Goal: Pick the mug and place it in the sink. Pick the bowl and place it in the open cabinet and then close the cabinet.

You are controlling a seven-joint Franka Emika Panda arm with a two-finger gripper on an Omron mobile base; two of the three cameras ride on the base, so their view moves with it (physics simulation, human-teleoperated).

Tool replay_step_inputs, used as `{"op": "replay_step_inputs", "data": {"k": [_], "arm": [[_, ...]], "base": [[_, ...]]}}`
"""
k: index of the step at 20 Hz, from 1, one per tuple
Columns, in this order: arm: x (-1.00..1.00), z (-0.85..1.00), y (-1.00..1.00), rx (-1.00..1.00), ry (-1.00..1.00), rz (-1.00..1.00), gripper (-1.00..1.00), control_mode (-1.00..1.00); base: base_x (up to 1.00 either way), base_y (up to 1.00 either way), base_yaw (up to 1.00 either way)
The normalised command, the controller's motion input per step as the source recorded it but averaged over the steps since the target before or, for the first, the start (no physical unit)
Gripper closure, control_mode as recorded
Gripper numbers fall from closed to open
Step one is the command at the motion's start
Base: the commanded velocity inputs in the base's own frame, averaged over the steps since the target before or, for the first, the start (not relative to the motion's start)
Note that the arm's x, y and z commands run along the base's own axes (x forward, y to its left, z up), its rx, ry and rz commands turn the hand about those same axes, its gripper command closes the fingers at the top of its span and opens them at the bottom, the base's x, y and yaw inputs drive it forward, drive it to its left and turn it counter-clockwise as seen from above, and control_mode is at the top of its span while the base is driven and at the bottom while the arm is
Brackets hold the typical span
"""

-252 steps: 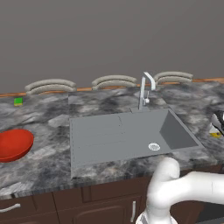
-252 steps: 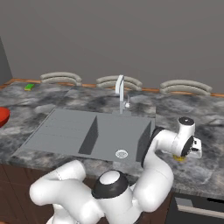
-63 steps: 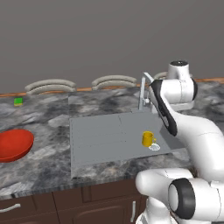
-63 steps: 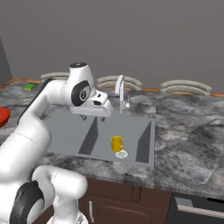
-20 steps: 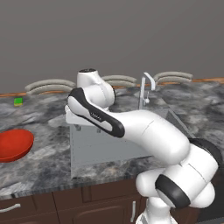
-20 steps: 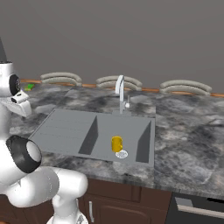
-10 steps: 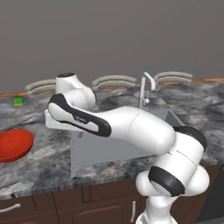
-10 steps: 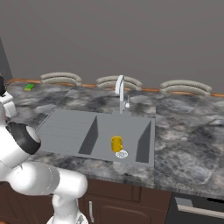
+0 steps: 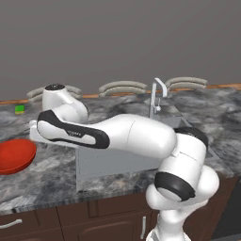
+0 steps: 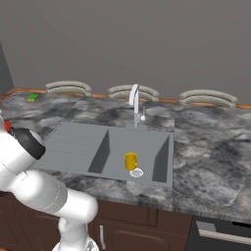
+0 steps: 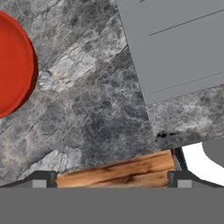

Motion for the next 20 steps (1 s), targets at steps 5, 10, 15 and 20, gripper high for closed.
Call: {"op": "replay_step_inputs", "data": {"k": [5,10,15,20], "arm": [[0.09,-0.05,0.33,0.02,-0.09,0.0,-1.0,-1.0],[0.21,-0.01,0.0,0.0,-0.01,0.0,-1.0,-1.0],[0.13,-0.03,0.0,0.0,0.03,0.0,-1.0,-1.0],[0.33,-0.42,0.12,-0.02,-0.07,0.01,-1.0,-1.0]], "base": [[0.0,0.0,0.0],[0.0,0.0,0.0],[0.0,0.0,0.0],[0.0,0.0,0.0]]}}
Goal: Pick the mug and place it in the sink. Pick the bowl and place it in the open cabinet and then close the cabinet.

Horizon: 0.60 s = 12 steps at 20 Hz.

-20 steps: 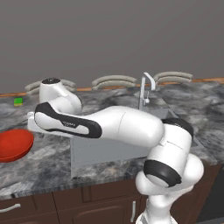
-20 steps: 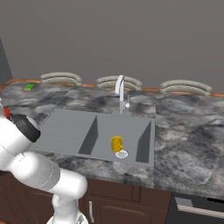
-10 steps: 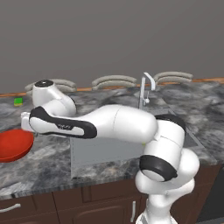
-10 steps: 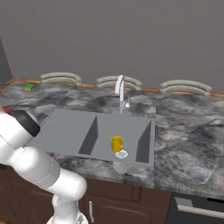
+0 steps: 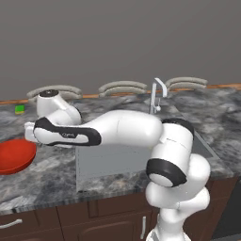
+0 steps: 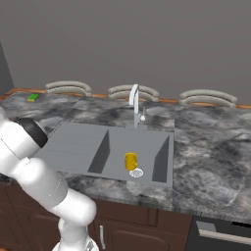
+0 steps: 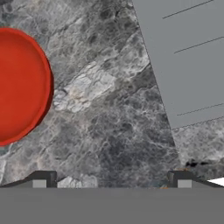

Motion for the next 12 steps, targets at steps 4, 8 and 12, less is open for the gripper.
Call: {"op": "replay_step_inputs", "data": {"k": [4,8,12], "arm": [[0.24,-0.46,0.07,-0.03,-0.22,0.05,-1.0,-1.0],[0.35,-0.18,0.01,0.0,-0.04,0.07,-1.0,-1.0],[0.36,0.0,0.01,0.08,0.1,0.04,-1.0,-1.0]], "base": [[0.0,0.0,0.0],[0.0,0.0,0.0],[0.0,0.0,0.0]]}}
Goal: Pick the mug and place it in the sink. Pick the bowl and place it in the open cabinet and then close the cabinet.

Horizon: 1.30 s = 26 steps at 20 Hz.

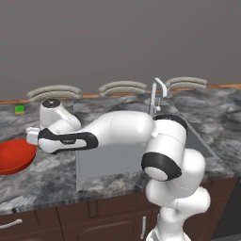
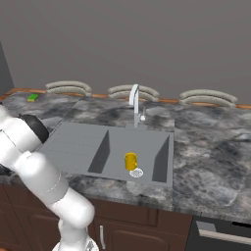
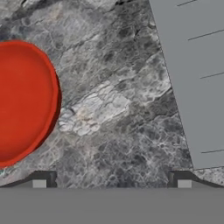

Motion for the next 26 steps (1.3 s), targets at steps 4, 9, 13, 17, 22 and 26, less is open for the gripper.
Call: {"op": "replay_step_inputs", "data": {"k": [4,9,13,17,22,26], "arm": [[0.33,-0.05,0.11,0.16,0.13,0.06,-1.0,-1.0],[0.23,-0.27,0.27,0.1,0.0,0.07,-1.0,-1.0],[0.15,-0.18,0.36,0.0,0.0,0.06,-1.0,-1.0],[0.35,0.0,0.32,0.02,0.09,0.01,-1.0,-1.0],[0.36,0.0,0.22,0.01,0.15,0.0,-1.0,-1.0],[0.24,-0.02,0.28,0.0,0.12,0.0,-1.0,-1.0]], "base": [[0.0,0.0,0.0],[0.0,0.0,0.0],[0.0,0.0,0.0],[0.0,0.0,0.0],[0.0,0.0,0.0],[0.0,0.0,0.0]]}}
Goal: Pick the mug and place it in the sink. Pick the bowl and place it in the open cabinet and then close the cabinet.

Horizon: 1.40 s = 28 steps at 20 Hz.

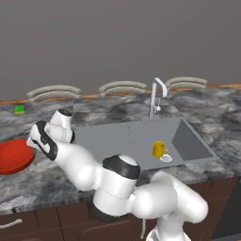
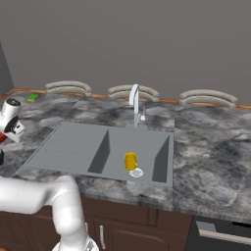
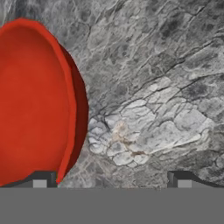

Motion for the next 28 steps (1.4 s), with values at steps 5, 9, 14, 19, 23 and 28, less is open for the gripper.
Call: {"op": "replay_step_inputs", "data": {"k": [5,9,14,19,23,28], "arm": [[0.15,-0.01,0.46,0.0,0.01,0.0,-1.0,-1.0],[0.11,-0.1,0.39,0.0,0.0,0.0,-1.0,-1.0],[0.09,-0.45,0.16,0.0,0.0,0.0,1.0,-1.0],[0.04,-0.6,0.14,0.0,0.0,0.0,1.0,-1.0],[0.2,-0.4,0.77,-0.07,-0.03,0.0,1.0,-1.0],[0.07,-0.09,0.7,-0.05,0.0,0.0,1.0,-1.0]], "base": [[0.0,0.0,0.0],[0.0,0.0,0.0],[0.0,0.0,0.0],[0.0,0.0,0.0],[0.0,0.0,0.0],[0.0,0.0,0.0]]}}
